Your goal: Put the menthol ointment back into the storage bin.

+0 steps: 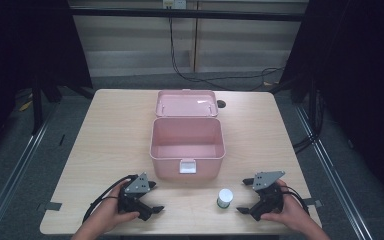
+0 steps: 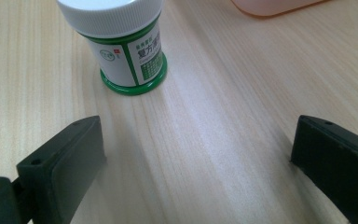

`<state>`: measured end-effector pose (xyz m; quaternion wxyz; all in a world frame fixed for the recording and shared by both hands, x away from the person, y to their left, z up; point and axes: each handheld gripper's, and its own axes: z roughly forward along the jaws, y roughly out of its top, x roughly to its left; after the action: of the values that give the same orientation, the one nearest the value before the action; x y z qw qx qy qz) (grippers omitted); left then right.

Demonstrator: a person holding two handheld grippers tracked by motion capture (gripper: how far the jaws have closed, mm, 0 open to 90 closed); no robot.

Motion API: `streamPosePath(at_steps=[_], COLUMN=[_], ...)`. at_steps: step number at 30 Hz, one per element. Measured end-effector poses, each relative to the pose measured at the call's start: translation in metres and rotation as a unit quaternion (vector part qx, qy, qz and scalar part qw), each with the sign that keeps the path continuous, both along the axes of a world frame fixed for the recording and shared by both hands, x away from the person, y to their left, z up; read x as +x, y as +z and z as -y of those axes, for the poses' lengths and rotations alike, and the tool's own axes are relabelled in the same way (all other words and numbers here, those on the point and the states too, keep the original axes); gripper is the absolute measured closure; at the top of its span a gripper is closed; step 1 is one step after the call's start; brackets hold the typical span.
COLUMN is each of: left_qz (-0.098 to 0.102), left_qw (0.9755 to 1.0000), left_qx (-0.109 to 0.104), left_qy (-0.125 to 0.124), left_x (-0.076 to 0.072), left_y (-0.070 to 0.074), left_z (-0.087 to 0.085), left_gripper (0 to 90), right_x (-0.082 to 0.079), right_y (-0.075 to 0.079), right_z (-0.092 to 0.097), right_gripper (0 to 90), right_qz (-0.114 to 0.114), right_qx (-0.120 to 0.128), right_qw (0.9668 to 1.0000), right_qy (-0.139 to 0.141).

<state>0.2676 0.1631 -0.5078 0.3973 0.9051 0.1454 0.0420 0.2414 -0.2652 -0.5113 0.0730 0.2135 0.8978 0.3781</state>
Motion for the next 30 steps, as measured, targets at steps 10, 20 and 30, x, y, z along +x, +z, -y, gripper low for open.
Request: streamPosePath(at_steps=[10,20,30], left_qz=[0.001,0.000,0.000], left_qw=[1.0000,1.0000,1.0000], left_qx=[0.000,0.001,0.002], left_qy=[0.000,0.002,0.005], left_x=[0.000,0.000,-0.001], left_y=[0.000,0.000,0.000], left_z=[0.000,-0.001,-0.002], left_gripper=[15.0,15.0,15.0], right_x=[0.001,0.006,0.014], right_y=[0.008,0.026,0.041], right_z=[-0.011,-0.027,-0.045], right_gripper=[6.3,17.1,20.3], right_qz=[-0.022,-0.083,-0.104], right_qx=[-0.037,-0.130,-0.188], right_qw=[0.9985,0.9874,0.9764], right_qy=[-0.034,-0.037,-0.018])
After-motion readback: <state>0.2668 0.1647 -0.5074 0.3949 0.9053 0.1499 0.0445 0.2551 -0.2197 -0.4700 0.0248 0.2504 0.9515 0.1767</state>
